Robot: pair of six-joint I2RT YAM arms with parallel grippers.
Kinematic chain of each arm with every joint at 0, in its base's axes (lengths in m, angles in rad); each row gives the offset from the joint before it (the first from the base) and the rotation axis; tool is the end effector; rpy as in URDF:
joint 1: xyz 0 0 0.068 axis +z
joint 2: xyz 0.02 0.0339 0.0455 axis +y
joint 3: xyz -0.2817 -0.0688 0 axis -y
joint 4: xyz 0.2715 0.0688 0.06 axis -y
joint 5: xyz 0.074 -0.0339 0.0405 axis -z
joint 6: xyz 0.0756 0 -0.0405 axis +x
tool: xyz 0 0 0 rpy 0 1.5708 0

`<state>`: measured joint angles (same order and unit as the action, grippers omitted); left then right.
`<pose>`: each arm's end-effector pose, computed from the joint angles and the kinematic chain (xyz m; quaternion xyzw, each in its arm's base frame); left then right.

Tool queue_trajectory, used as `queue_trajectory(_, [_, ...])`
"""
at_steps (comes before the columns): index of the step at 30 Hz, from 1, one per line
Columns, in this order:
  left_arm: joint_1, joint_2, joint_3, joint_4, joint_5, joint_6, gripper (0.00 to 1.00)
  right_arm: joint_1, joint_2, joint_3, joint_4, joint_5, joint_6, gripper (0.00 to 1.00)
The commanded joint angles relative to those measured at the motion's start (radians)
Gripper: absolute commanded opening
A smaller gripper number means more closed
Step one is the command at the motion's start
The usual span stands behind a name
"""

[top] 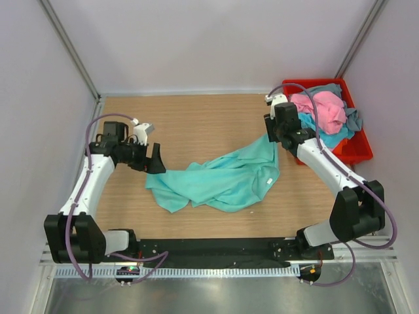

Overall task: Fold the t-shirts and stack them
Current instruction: Flatten the tshirt out

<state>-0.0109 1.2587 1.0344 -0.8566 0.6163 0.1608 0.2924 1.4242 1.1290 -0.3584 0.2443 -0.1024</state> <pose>0.2749 -0.0467 0.2600 0.1525 0.9147 -0.2761 0.2525 0.3625 0.0900 0.2810 -0.1217 0.8833 -0.0671 0.4478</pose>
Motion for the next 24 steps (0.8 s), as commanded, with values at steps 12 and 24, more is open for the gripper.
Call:
queue_trajectory(12, [-0.006,0.153,-0.042,0.32,-0.182,-0.102,0.86,-0.004,-0.209,-0.399,0.212,-0.132,-0.508,0.5])
queue_trajectory(24, [-0.014,0.174,-0.05,0.323,-0.185,-0.107,0.84,-0.012,0.001,-0.417,0.434,-0.183,-0.569,0.4])
